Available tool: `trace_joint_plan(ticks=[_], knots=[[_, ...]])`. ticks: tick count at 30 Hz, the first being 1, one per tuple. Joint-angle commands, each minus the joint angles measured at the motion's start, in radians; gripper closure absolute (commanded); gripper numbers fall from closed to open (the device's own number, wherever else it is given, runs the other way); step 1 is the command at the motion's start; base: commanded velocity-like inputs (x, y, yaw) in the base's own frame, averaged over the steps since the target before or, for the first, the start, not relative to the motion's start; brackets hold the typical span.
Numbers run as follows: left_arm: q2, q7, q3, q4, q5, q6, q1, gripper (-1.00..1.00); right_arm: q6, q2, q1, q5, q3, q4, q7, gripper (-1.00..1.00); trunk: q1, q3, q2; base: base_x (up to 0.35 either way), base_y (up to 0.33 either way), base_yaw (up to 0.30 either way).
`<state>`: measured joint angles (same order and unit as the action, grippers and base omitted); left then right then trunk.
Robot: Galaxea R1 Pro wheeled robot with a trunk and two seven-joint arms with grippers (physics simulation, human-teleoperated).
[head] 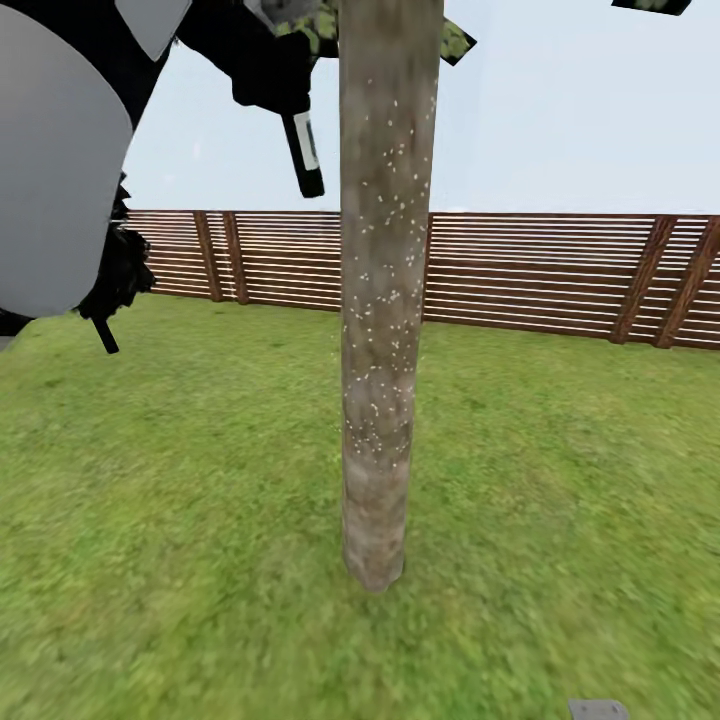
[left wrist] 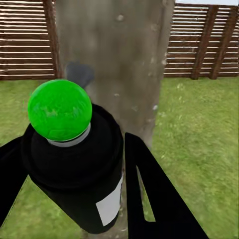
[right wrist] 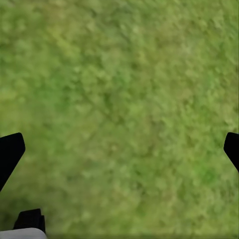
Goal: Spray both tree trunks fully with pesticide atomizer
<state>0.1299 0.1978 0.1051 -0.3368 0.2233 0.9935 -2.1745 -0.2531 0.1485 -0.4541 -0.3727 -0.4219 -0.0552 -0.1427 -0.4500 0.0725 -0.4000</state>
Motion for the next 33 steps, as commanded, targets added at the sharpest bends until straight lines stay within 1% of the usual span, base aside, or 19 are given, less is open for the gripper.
trace_joint_plan(ticks=[1, 2, 3, 4, 6, 7, 9, 11, 12, 14, 16, 19, 24, 25, 27, 28, 30, 31, 33], knots=[[-0.016, 0.0, -0.002, 0.001, 0.007, 0.001, -0.003, 1.0, 0.0, 0.0, 0.0, 0.0, 0.0, 0.0, 0.0, -1.0, 0.0, 0.0, 0.0, 0.0, 0.0, 0.0], [-0.026, 0.0, -0.002, 0.002, 0.007, 0.0, -0.004, 1.0, 0.0, 0.0, 0.0, 0.0, 0.0, 0.0, 0.0, -1.0, 0.0, 0.0, 0.0, 0.0, 0.0, 0.0], [-0.042, 0.0, -0.003, 0.005, 0.007, 0.0, -0.005, 1.0, 0.0, 0.0, 0.0, 0.0, 0.0, 0.0, 0.0, -1.0, 0.0, 0.0, 0.0, 0.0, 0.0, 0.0], [-0.047, 0.0, -0.003, 0.008, 0.007, 0.0, -0.005, 1.0, 0.0, 0.0, 0.0, 0.0, 0.0, 0.0, 0.0, -1.0, 0.0, 0.0, 0.0, 0.0, 0.0, 0.0], [-0.051, 0.0, -0.003, 0.054, 0.007, 0.0, -0.005, 1.0, 0.0, 0.0, 0.0, 0.0, 0.0, 0.0, 0.0, -1.0, 0.0, 0.0, 0.0, 0.0, 0.0, 0.0], [-0.043, 0.0, -0.004, 0.087, 0.007, 0.0, -0.005, 1.0, 0.0, 0.0, 0.0, 0.0, 0.0, 0.0, 0.0, -1.0, 0.0, 0.0, 0.0, 0.0, 0.0, 0.0], [-0.003, -0.001, -0.007, 0.127, 0.007, -0.001, -0.005, 1.0, 0.0, 0.0, 0.0, 0.0, 0.0, 0.0, 0.0, -1.0, 0.0, 0.0, 0.0, 0.0, 0.0, 0.0], [0.019, -0.001, -0.008, 0.183, 0.008, -0.003, -0.005, 1.0, 0.0, 0.0, 0.0, 0.0, 0.0, 0.0, 0.0, -1.0, 0.0, 0.0, 0.0, 0.0, 0.0, 0.0], [0.03, -0.002, -0.008, 0.232, 0.008, -0.004, -0.005, 1.0, 0.0, 0.0, 0.0, 0.0, 0.0, 0.0, 0.0, -1.0, 0.0, 0.0, 0.0, 0.0, 0.0, 0.0], [0.036, -0.002, -0.009, 0.279, 0.008, -0.005, -0.005, 1.0, 0.0, 0.0, 0.0, 0.0, 0.0, 0.0, 0.0, -1.0, 0.0, 0.0, 0.0, 0.0, 0.0, 0.0], [0.045, 0.002, -0.008, 0.295, 0.008, -0.005, -0.005, 1.0, 0.0, 0.0, 0.0, 0.0, 0.0, 0.0, 0.0, -1.0, 0.0, 0.0, 0.0, 0.0, 0.0, 0.0], [0.045, 0.025, -0.008, 0.305, 0.009, -0.006, -0.005, 1.0, 0.0, 0.0, 0.0, 0.0, 0.0, 0.0, 0.0, -1.0, 0.0, 0.0, 0.0, 0.0, 0.0, 0.0], [0.045, 0.024, -0.007, 0.307, 0.004, -0.007, 0.005, 1.0, 0.0, 0.0, 0.0, 0.0, 0.0, 0.0, 0.0, -1.0, 0.0, 0.0, 0.0, 0.0, 0.0, 0.0], [0.045, 0.024, -0.007, 0.308, 0.004, -0.008, 0.018, 1.0, 0.0, 0.0, 0.0, 0.0, 0.0, 0.0, 0.0, -1.0, 0.0, 0.0, 0.0, 0.0, 0.0, 0.0], [0.045, 0.024, -0.006, 0.308, 0.004, -0.014, 0.063, 1.0, 0.0, 0.0, 0.0, 0.0, 0.0, 0.0, 0.0, -1.0, 0.0, 0.0, 0.0, 0.0, 0.0, 0.0], [0.045, 0.025, -0.006, 0.308, 0.004, -0.025, 0.113, 1.0, 0.0, 0.0, 0.0, 0.0, 0.0, 0.0, 0.0, -1.0, 0.0, 0.0, 0.0, 0.0, 0.0, 0.0], [0.045, 0.026, -0.005, 0.308, 0.004, -0.039, 0.174, 1.0, 0.0, 0.0, 0.0, 0.0, 0.0, 0.0, 0.0, -1.0, 0.0, 0.0, 0.0, 0.0, 0.0, 0.0], [0.045, 0.026, -0.005, 0.308, 0.004, -0.047, 0.195, 1.0, 0.0, 0.0, 0.0, 0.0, 0.0, 0.0, 0.0, -1.0, 0.0, 0.0, 0.0, 0.0, 0.0, 0.0], [0.045, 0.026, -0.005, 0.308, 0.004, -0.085, 0.26, 1.0, 0.0, 0.0, 0.0, 0.0, 0.0, 0.0, 0.0, -1.0, 0.0, 0.0, 0.0, 0.0, 0.0, 0.0]])
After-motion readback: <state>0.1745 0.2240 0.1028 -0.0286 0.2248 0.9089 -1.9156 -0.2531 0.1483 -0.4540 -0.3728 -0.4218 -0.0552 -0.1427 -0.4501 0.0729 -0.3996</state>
